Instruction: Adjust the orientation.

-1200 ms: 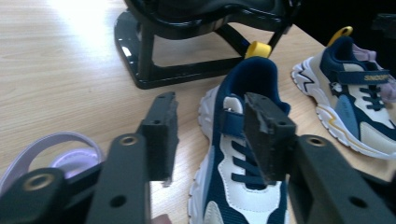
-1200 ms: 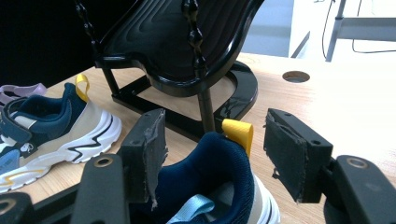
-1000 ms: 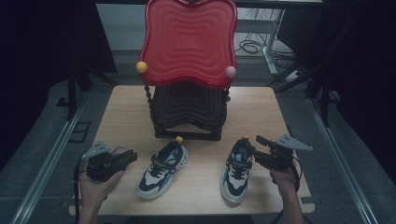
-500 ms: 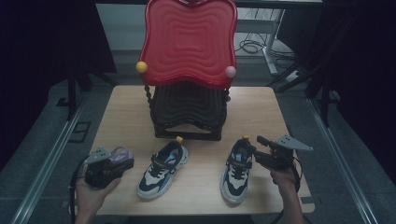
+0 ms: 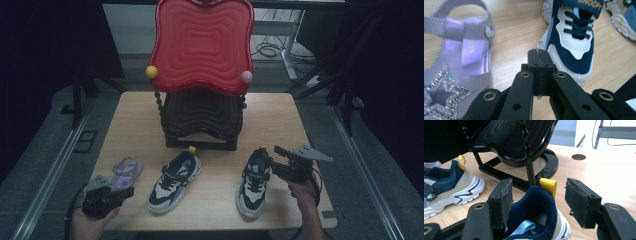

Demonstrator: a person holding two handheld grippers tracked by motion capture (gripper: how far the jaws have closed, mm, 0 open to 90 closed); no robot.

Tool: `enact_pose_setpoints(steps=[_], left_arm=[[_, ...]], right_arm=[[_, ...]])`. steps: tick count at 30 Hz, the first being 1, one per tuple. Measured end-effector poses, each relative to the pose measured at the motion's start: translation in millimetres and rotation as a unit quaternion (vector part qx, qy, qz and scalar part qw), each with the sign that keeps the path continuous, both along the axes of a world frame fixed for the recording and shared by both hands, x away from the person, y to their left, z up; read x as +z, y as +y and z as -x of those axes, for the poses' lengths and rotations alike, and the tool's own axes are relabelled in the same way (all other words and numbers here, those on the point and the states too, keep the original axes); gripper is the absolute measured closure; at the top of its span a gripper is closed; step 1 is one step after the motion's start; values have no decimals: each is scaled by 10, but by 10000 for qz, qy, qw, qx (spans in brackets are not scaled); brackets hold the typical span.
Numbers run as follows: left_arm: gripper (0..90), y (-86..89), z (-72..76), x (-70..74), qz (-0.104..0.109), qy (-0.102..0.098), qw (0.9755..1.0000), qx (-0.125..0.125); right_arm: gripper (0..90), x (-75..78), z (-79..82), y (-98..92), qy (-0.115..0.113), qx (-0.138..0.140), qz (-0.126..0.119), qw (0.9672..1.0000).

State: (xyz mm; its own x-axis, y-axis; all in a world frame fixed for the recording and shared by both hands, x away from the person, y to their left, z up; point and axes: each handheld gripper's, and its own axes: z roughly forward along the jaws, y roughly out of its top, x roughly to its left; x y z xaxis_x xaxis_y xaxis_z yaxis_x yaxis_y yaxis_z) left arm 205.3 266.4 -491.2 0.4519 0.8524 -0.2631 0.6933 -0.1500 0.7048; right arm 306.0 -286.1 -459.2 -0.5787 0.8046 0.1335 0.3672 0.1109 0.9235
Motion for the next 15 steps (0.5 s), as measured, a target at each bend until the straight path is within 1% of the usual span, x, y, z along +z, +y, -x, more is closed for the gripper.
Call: enact_pose_setpoints(steps=[2,6,10,12,14,15], left_arm=[[900,-4,8,-21,-19,32,10000,26],[899,13,56,-124,-236,181,9995,96],[899,86,111,-184,-292,279,9990,178],[899,128,139,-207,-306,318,9987,257],[899,157,171,-230,-290,327,9985,333],[899,157,171,-230,-290,327,9985,333]], right_arm=[[388,-4,0,-2,17,-8,-3,10000],[388,-14,-3,-14,16,-38,1,10000],[388,-19,-5,-14,18,-43,19,10000],[387,-21,-4,-15,14,-38,16,10000],[387,-22,-1,-15,-6,-21,2,10000],[387,-21,-1,-14,0,-26,8,10000]])
